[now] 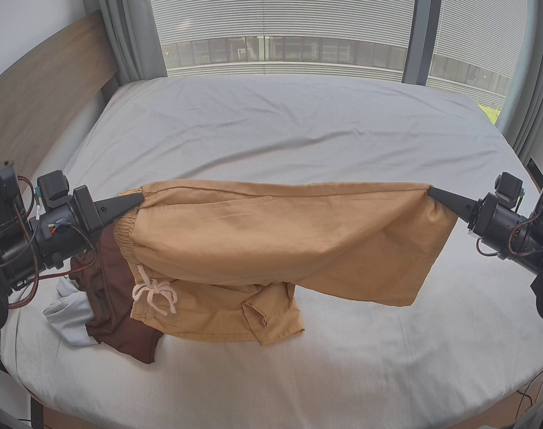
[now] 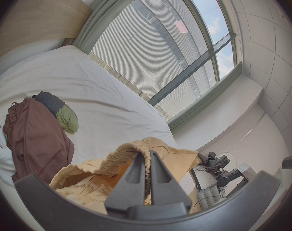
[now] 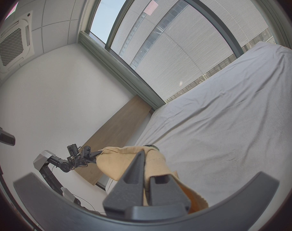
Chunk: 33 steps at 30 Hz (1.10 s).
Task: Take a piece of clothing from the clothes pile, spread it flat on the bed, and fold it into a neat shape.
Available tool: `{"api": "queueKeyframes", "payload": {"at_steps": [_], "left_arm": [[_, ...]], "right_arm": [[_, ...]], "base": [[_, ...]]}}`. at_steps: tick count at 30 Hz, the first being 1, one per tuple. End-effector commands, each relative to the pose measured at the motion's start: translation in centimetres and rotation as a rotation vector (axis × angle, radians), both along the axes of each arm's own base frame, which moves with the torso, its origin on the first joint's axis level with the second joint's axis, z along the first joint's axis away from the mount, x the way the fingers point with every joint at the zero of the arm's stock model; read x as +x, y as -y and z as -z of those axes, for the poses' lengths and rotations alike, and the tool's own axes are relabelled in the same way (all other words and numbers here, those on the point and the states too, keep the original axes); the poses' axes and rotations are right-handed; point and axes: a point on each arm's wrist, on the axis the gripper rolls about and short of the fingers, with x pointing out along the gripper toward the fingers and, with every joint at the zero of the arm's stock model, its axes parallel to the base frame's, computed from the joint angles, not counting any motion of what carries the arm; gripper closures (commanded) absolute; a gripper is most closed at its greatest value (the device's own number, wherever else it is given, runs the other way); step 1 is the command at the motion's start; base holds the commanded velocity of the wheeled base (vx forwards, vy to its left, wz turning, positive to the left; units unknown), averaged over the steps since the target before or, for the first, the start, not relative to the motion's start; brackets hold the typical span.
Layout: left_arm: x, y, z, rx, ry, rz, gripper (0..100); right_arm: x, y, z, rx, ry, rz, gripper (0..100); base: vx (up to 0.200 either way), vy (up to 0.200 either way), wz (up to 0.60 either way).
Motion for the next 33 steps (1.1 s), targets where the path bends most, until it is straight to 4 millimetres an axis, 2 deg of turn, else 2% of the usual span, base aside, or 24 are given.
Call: {"api": "queueKeyframes", "payload": {"at_steps": [1, 11, 25, 29, 30, 33], "left_arm": [[1.6, 0.0, 2.0, 0.005, -0.058, -0.014, 100], [2.7, 0.1, 3.3, -0.005, -0.007, -0.020, 100], [2.8, 0.2, 3.8, -0.004, -0.012, -0.017, 100], [2.2, 0.3, 2.6, -0.019, 0.051, -0.013, 100], [1.0, 0.2, 1.0, -0.045, 0.098, -0.010, 100], [0.2, 0.4, 0.0, -0.097, 0.099, 0.008, 100]], "right_arm": [[0.9, 0.8, 0.9, -0.009, -0.023, 0.034, 100], [1.4, 1.0, 1.5, -0.026, -0.029, 0.046, 100], [1.4, 1.0, 1.7, -0.027, -0.036, 0.044, 100], [0.9, 0.7, 0.9, -0.024, -0.010, 0.029, 100], [-0.3, 0.7, -0.5, -0.019, 0.031, 0.022, 100], [-1.6, 0.8, -1.6, -0.019, 0.025, 0.019, 100]], "base": [[0.000, 0.000, 0.00], [0.000, 0.000, 0.00], [0.000, 0.000, 0.00], [0.000, 0.000, 0.00], [0.000, 0.000, 0.00], [0.000, 0.000, 0.00]]}}
